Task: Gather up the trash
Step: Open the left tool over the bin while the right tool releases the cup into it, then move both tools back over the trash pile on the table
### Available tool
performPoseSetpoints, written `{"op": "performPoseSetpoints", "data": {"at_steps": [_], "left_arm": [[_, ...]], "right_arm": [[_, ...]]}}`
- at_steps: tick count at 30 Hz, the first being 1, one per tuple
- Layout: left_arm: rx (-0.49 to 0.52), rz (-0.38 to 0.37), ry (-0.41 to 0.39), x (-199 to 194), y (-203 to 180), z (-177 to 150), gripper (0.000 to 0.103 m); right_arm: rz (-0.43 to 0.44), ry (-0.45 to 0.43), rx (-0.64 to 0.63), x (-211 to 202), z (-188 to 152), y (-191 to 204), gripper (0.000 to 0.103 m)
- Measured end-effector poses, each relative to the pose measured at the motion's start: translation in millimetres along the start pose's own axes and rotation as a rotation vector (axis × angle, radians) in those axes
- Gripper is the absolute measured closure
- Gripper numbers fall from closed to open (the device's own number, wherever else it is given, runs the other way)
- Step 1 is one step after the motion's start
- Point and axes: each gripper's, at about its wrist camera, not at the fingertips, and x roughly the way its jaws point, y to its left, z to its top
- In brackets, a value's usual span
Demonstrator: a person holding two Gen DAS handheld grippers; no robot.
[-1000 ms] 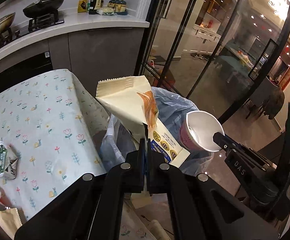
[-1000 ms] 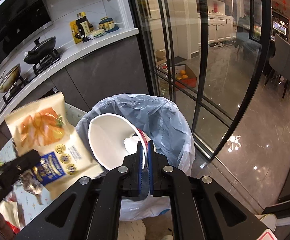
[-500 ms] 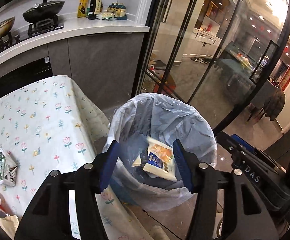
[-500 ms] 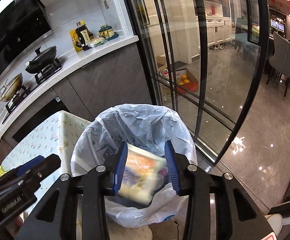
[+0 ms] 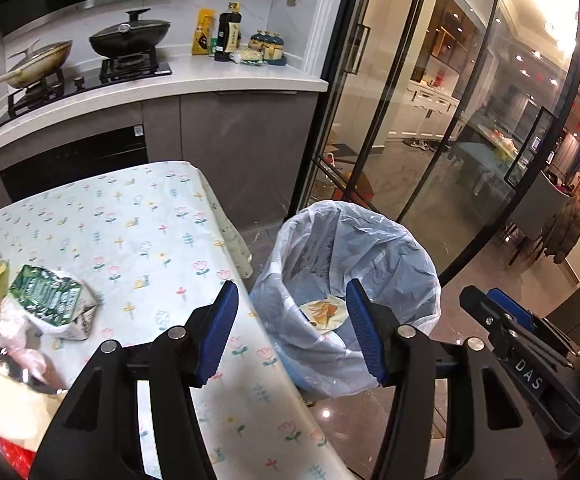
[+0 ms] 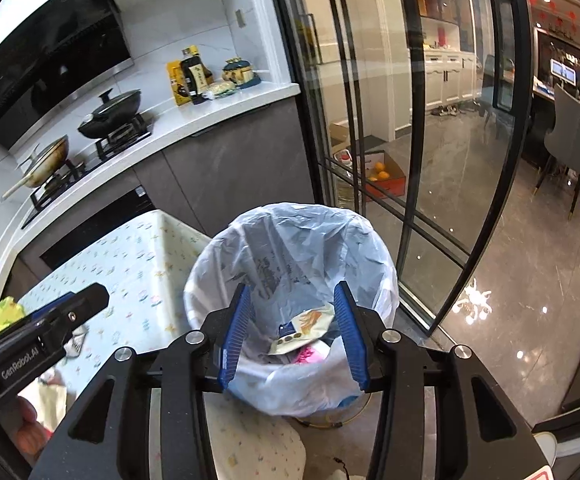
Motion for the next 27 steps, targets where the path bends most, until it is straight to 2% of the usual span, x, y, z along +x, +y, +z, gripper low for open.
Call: {"op": "performPoseSetpoints", "data": {"at_steps": [7, 14, 17, 27], "left_arm": [[-0.016, 0.042, -0.035, -38.0, 21.8, -11.8, 0.050], [-0.029, 0.066, -0.070, -76.7, 42.9, -29.7, 0.045], [-0.040, 0.072, -0.078, -89.2, 53.8, -37.7, 0.042], [-0.100, 0.106, -0.086, -128.7, 95.8, -60.4, 0.041]], "right_arm": [[0.035, 0.006, -0.030, -25.5, -18.5, 27.2, 0.056], [0.069, 0.018, -0.070, -50.8, -40.3, 58.1, 0.052], [0.077, 0.023, -0.095, -60.0, -50.7, 72.3, 0.052], [0.108, 0.023, -0.144, -86.9, -73.5, 112.8, 0.051]]}}
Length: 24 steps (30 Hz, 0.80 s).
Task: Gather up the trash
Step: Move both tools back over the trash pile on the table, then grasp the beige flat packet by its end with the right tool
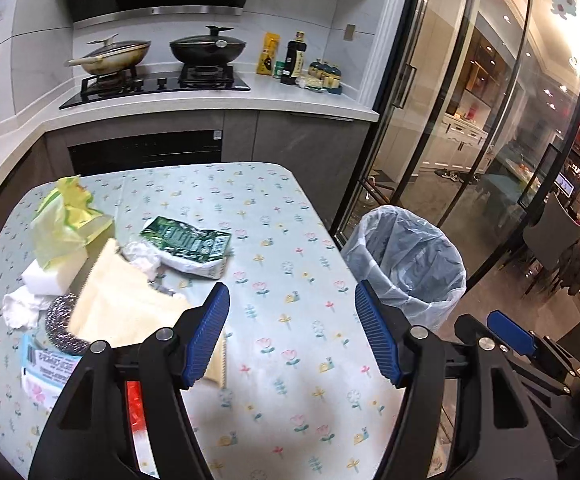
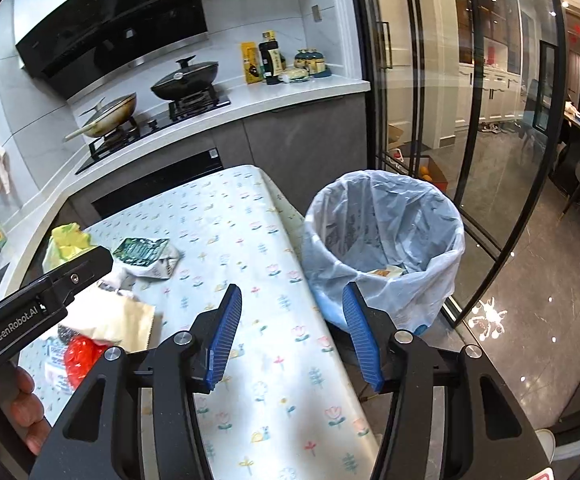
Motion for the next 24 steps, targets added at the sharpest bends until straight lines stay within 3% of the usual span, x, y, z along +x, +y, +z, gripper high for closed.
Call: {"op": "performPoseSetpoints", "data": {"at_steps": [14, 24], "left_arm": [[-0.127, 0.148, -0.035, -53.3, 93.9, -25.0, 0.022], [-0.234, 0.246, -0.016, -67.8, 162.1, -49.4, 0.018]], "right_arm": [[0.096, 0.046, -0.111, -2.3, -29.8, 74.2, 0.051], [0.175, 0.096, -0.193, 14.6, -53.3, 132.0, 0.049]]}}
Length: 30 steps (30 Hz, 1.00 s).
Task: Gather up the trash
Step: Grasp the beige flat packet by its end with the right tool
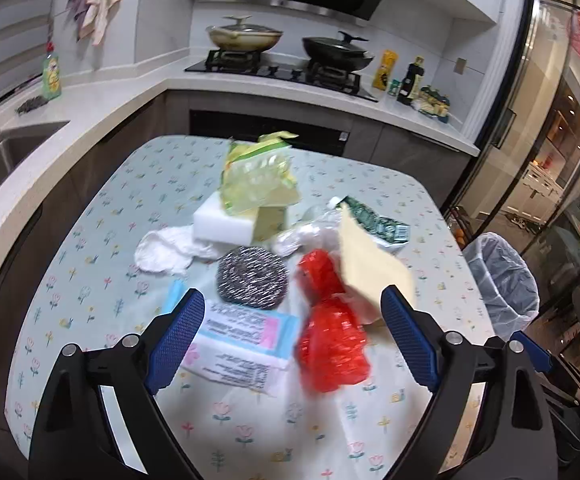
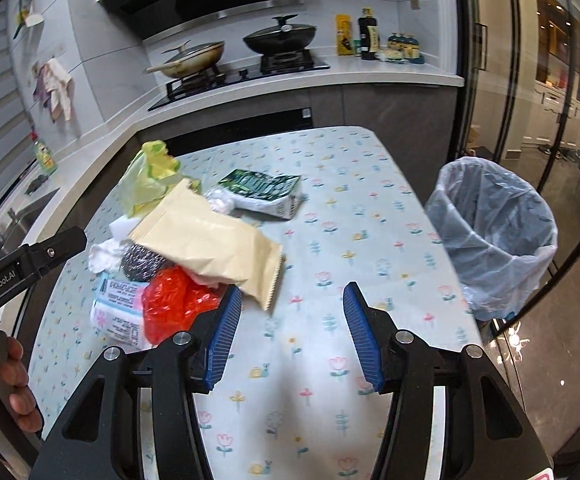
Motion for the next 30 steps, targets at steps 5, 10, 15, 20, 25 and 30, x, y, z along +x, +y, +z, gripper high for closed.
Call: {"op": "performPoseSetpoints", "data": {"at_steps": [5, 10, 15, 20, 25, 30], "left_arm": [[-0.019, 0.030, 0.029, 6.8, 22.5, -9.0, 0.017], [-0.034, 0.032, 0.062, 15.9, 36.2, -16.1, 0.017], [-0.032, 0.021, 0.089, 23.7, 37.7, -22.1, 0.017], [-0.027, 0.006, 0.113, 33.8, 33.0, -24.8, 0.017], [-0.016, -0.007, 0.131, 43.3, 25.5, -25.1, 0.017], [0.000, -0.017, 0.143, 50.0, 17.1, -24.9, 0.017]], "right_arm": [[0.014, 0.005, -0.030, 17.8, -1.3, 22.4, 0.040], [0.012, 0.031, -0.043, 42.2, -1.7, 33.8, 0.039], [-0.005, 0.054, -0.064, 66.6, -0.5, 40.8, 0.038], [-0.022, 0.073, -0.076, 87.7, 2.3, 43.7, 0.038], [-0.034, 0.080, -0.094, 103.4, 8.7, 43.0, 0.039], [-0.020, 0.087, -0.068, 109.2, 14.3, 33.2, 0.073]]}}
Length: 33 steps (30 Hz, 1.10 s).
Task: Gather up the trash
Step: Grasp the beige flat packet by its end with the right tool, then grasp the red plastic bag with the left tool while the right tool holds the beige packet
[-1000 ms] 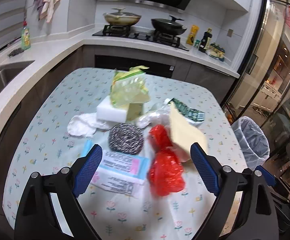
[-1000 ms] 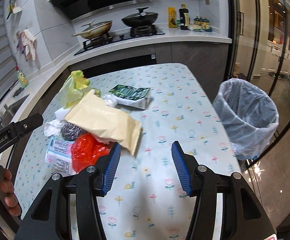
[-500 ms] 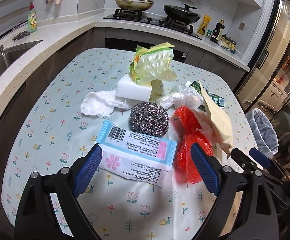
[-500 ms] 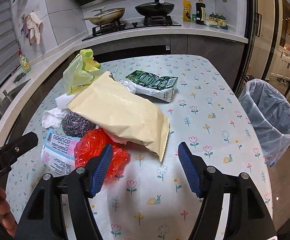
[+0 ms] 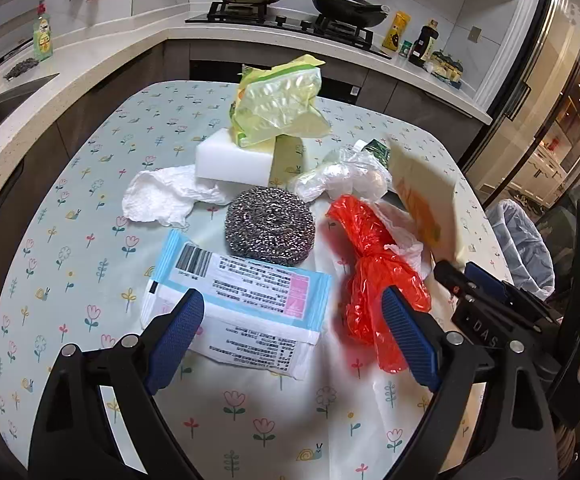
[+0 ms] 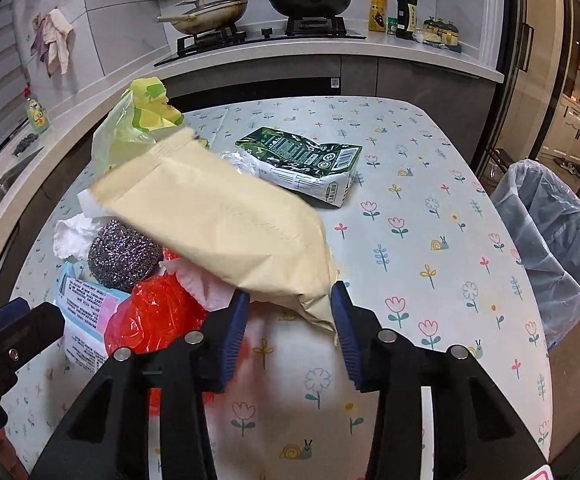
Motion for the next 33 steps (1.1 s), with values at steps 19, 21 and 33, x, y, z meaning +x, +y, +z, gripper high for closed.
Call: {"op": "performPoseSetpoints", "data": {"at_steps": [19, 21, 33], "left_arm": [[0.092, -0.057, 0.030, 24.8, -55.1, -2.1, 0.019], [0.106, -0.055, 0.051, 34.6, -59.1, -3.8, 0.030], [0.111, -0.095, 0.014, 12.4, -62.2, -1.6, 0.091]], "right_arm": [[-0.047, -0.047, 0.102, -41.5, -10.5, -65.6, 0.085], [-0.047, -0.046, 0.108, -43.3, -12.5, -67.9, 0.085], [-0.014, -0.078, 0.124, -63.1, -12.3, -71.5, 0.085]]}}
